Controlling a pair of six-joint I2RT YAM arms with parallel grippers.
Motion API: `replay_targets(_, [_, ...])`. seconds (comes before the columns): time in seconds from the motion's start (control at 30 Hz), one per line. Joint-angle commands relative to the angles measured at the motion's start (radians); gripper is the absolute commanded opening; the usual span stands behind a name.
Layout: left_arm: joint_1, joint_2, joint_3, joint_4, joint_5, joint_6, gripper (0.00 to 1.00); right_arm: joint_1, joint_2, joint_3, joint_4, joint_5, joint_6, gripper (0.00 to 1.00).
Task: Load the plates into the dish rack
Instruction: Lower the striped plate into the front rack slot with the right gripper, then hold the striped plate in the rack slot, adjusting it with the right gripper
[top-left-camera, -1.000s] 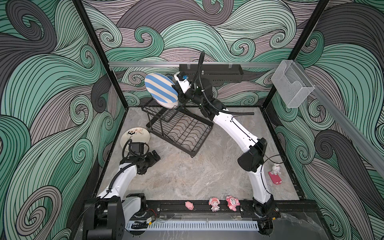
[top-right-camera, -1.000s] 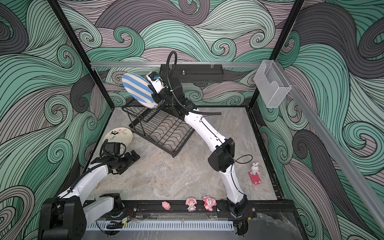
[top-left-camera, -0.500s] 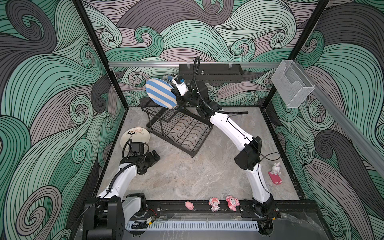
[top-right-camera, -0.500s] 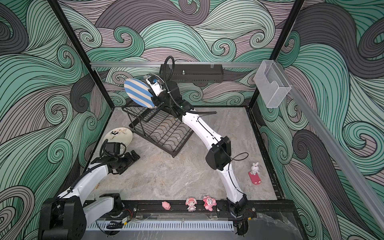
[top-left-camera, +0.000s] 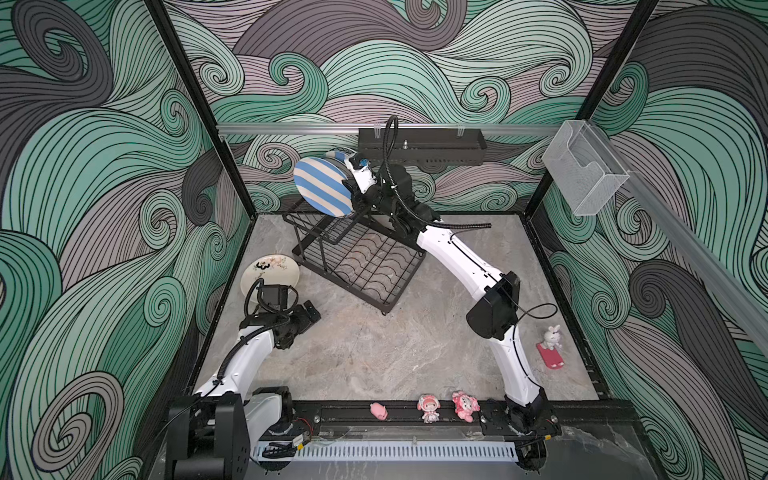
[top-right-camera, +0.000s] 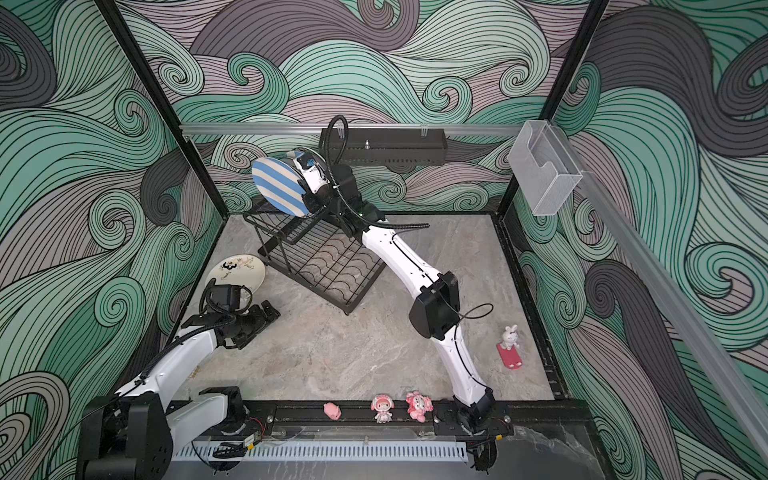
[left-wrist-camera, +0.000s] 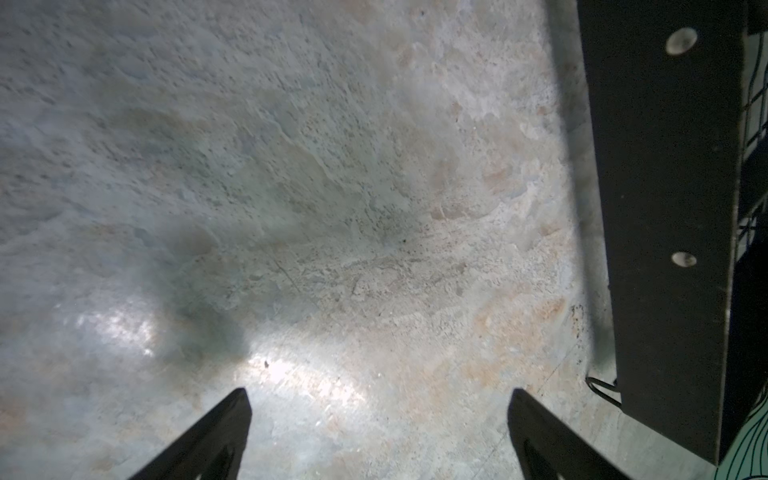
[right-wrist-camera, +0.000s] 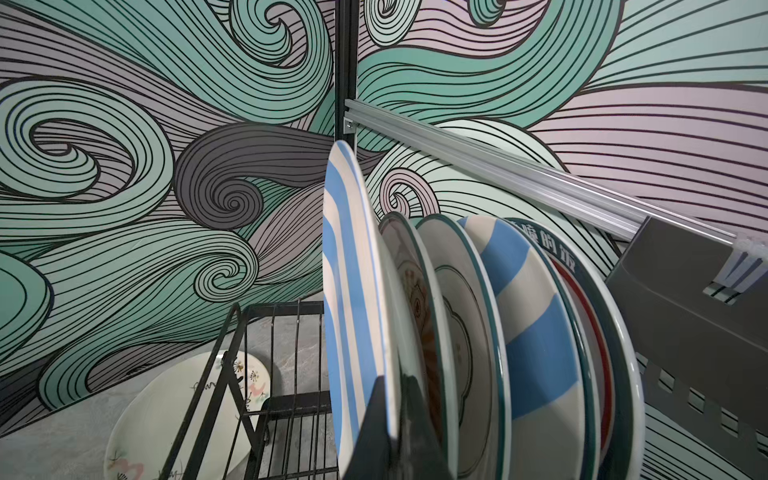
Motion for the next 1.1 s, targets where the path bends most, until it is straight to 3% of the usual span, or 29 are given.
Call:
replay_targets(0.0, [0.003,-0.005,0.016,-0.008,-0.005,0.011,0.99,0.0,0.008,0.022,0.016,0.006,0.037,0.0])
replay_targets(0.73, [0.003,-0.03,0.01,-0.001,0.004,0.011,0.99,0.039,-0.109,-0.092,-0.049,0.098,0.077,0.0])
replay_targets(1.07, [0.003,-0.04,0.0,0.002,0.007,0.009,0.99,0.055,-0.084,0.0,-0.098,0.139,0.008,0.0])
